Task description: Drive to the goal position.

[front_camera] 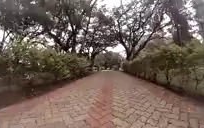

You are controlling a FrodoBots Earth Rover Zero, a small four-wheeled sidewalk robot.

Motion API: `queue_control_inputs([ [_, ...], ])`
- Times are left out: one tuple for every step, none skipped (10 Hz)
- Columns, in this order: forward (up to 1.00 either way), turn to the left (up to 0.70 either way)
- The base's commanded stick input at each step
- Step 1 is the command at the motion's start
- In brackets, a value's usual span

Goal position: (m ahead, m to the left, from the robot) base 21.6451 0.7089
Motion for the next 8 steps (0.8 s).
queue_control_inputs([
  [0.70,-0.35],
  [0.70,-0.35],
  [0.70,-0.17],
  [0.70,-0.01],
  [0.70,-0.19],
  [0.70,-0.35],
  [0.70,-0.35],
  [0.70,-0.32],
])
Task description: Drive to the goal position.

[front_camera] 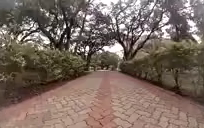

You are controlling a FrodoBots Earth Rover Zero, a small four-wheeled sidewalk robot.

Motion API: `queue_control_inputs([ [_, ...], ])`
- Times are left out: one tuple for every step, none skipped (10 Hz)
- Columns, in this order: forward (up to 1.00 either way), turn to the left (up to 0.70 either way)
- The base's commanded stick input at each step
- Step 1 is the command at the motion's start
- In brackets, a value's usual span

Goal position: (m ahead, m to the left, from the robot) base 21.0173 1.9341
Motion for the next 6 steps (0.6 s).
queue_control_inputs([
  [0.70,-0.14],
  [0.70,-0.05],
  [0.70,-0.23],
  [0.70,-0.35],
  [0.70,-0.35],
  [0.70,0.00],
])
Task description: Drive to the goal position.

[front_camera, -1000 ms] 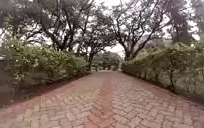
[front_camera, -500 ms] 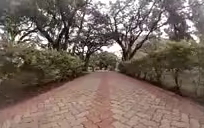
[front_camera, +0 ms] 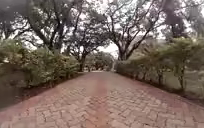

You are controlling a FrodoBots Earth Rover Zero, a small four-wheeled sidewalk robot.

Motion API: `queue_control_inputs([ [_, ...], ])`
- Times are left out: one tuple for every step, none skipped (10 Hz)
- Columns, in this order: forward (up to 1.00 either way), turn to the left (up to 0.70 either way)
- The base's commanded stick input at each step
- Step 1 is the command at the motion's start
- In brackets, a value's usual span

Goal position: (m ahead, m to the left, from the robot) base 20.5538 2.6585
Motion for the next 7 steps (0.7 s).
queue_control_inputs([
  [0.70,0.00],
  [0.70,0.00],
  [0.70,0.00],
  [0.70,0.00],
  [0.70,0.00],
  [0.70,0.00],
  [0.70,0.00],
])
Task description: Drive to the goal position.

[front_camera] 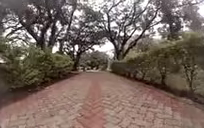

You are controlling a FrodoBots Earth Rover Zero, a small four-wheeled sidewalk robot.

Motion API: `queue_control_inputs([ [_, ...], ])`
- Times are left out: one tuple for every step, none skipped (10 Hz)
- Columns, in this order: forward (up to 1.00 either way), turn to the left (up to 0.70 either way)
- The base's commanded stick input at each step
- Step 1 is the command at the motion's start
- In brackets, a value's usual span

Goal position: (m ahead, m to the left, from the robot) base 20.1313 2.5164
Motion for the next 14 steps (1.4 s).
queue_control_inputs([
  [0.70,0.00],
  [0.70,0.00],
  [0.70,0.00],
  [0.70,0.00],
  [0.70,0.00],
  [0.70,0.00],
  [0.70,0.00],
  [0.70,0.00],
  [0.70,0.00],
  [0.70,0.00],
  [0.70,0.00],
  [0.70,0.00],
  [0.70,0.00],
  [0.70,0.00],
])
